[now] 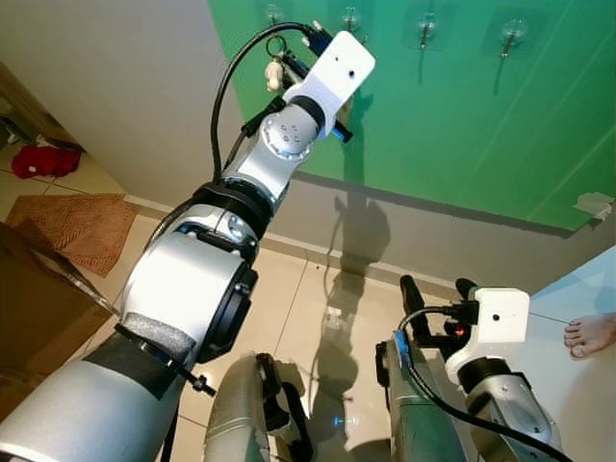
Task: Hang keys on a hook
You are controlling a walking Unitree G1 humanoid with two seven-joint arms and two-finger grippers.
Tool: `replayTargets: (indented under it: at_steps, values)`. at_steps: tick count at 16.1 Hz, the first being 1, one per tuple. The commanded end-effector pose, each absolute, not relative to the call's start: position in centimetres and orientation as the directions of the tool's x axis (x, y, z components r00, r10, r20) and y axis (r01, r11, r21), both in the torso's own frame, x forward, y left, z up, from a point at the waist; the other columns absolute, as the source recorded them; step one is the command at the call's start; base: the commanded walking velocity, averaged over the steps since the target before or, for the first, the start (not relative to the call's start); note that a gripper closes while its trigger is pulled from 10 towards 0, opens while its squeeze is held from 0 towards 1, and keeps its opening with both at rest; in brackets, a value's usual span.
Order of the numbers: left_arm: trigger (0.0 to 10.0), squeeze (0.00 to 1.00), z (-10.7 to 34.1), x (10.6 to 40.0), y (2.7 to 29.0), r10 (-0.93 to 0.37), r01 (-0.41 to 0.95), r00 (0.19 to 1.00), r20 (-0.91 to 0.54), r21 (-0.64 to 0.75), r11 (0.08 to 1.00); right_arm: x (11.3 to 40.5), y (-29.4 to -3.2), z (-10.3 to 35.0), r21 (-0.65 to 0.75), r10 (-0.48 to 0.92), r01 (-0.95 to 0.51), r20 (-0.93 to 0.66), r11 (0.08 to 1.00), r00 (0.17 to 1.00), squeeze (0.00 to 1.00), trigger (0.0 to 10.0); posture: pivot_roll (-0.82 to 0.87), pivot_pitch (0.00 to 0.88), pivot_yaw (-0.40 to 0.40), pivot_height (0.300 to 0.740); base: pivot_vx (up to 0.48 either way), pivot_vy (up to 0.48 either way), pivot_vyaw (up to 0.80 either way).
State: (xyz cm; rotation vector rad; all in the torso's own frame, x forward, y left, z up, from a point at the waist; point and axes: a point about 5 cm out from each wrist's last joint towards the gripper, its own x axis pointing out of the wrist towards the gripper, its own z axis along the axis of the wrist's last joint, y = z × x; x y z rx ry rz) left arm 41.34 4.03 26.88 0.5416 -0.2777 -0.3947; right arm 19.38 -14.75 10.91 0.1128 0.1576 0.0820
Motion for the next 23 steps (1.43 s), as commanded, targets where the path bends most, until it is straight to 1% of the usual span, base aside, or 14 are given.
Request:
replayTargets:
  at_steps: [1, 4, 11, 16, 23]
  values:
    - [0.0, 0.00, 27.8, 41.4, 4.4, -0.421, 0.264, 0.887, 0.191, 0.539, 0.800, 19.0, -14.7, 11.0, 0.126, 0.093, -0.073, -0.159, 0.989, 0.983, 0.00, 10.0, -0.46, 0.245, 0.131, 0.634, 0.000, 0.000, 0.00]
    - [0.0, 0.00, 28.8, 41.6, 5.2, -0.393, 0.233, 0.891, 0.226, 0.516, 0.825, 19.1, -14.6, 11.0, 0.126, 0.098, -0.078, -0.161, 0.989, 0.982, 0.00, 10.0, -0.46, 0.244, 0.128, 0.634, 0.000, 0.000, 0.00]
    - [0.0, 0.00, 29.5, 41.6, 5.4, -0.388, 0.220, 0.886, 0.254, 0.508, 0.833, 19.0, -14.6, 11.0, 0.122, 0.107, -0.087, -0.166, 0.989, 0.980, 0.00, 10.0, -0.46, 0.235, 0.124, 0.634, 0.000, 0.000, 0.00]
    - [0.0, 0.00, 29.8, 41.8, 6.1, -0.343, 0.179, 0.899, 0.272, 0.486, 0.855, 19.0, -14.6, 10.9, 0.121, 0.108, -0.088, -0.167, 0.989, 0.980, 0.00, 10.0, -0.46, 0.231, 0.124, 0.634, 0.000, 0.000, 0.00]
    - [0.0, 0.00, 29.0, 41.6, 4.8, -0.395, 0.230, 0.889, 0.233, 0.518, 0.824, 19.0, -14.7, 10.8, 0.119, 0.108, -0.088, -0.170, 0.989, 0.980, 0.00, 10.0, -0.46, 0.238, 0.124, 0.634, 0.000, 0.000, 0.00]
